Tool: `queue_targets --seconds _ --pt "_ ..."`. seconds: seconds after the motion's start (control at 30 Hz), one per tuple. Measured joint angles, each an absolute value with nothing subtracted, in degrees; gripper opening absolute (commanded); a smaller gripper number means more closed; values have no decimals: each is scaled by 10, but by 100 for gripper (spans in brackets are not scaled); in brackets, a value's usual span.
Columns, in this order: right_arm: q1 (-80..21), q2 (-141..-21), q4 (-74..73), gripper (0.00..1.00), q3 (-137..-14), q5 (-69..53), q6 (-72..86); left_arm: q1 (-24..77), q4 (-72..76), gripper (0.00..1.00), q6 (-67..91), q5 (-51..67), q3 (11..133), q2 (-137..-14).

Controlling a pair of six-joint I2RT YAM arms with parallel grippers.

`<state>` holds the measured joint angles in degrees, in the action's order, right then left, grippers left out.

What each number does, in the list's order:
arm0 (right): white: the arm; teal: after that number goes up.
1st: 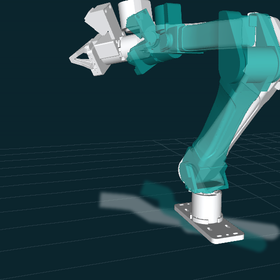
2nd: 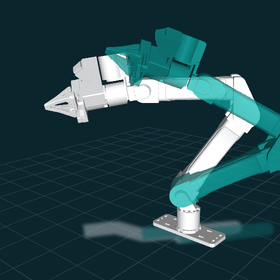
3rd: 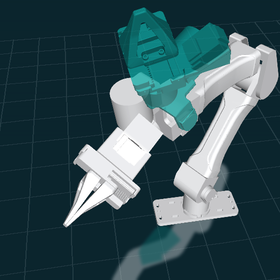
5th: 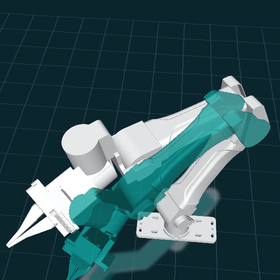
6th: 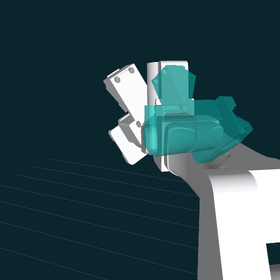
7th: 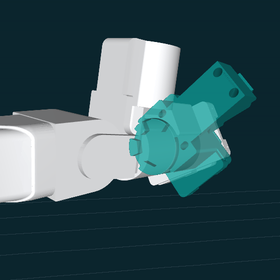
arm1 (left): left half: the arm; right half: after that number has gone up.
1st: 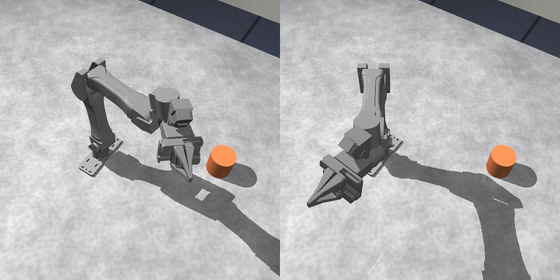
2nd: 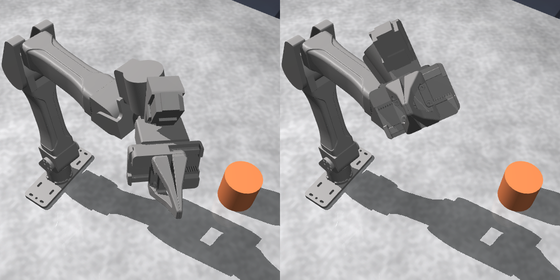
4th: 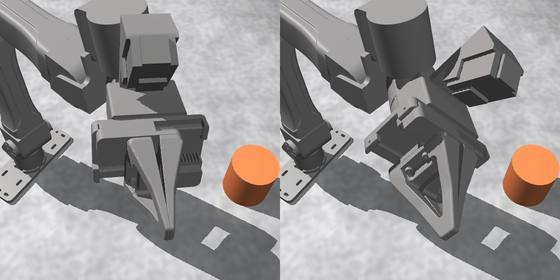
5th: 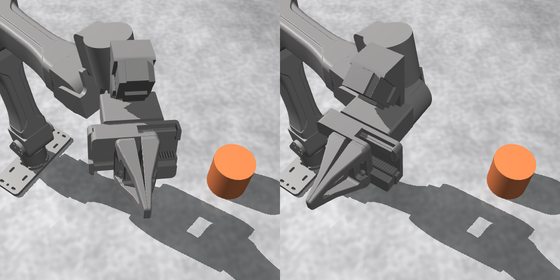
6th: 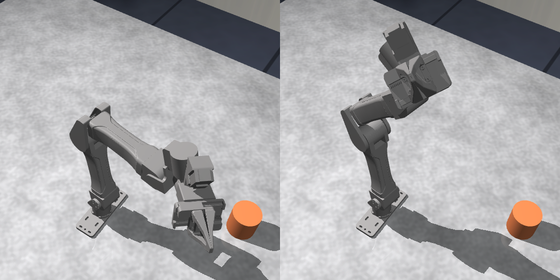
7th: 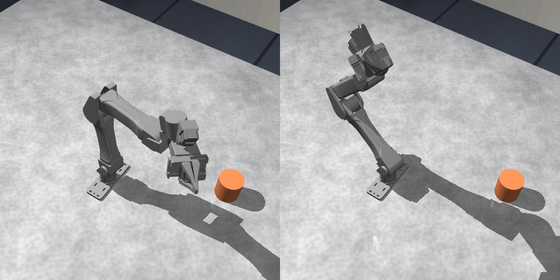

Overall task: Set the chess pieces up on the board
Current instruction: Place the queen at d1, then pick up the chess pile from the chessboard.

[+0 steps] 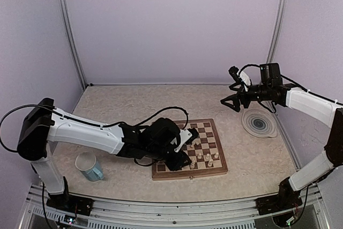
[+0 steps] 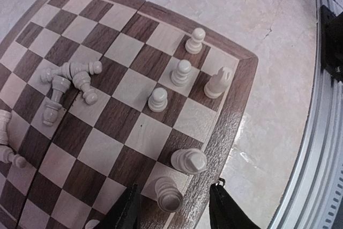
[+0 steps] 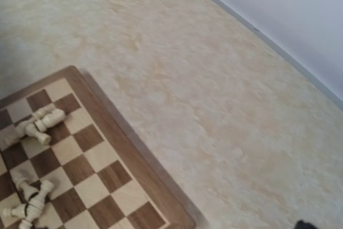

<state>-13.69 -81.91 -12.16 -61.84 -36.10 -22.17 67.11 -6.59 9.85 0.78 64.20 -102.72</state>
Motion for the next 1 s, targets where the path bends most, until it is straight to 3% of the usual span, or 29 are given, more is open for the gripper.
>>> queue_targets --seconds 0.13,0.3,0.67,1.0 --pt "-135 -836 -138 72 -628 -364 -232 667 -76 48 91 7 642 -960" --pt "-176 -881 -179 60 -654 -350 -281 622 -69 48 102 -7 642 -873" --pt "-334 -990 -236 44 -705 -263 -368 547 -27 44 222 -66 619 -895" --pt "-400 -1143 -270 44 -852 -228 -402 509 -19 45 307 -74 541 -901"
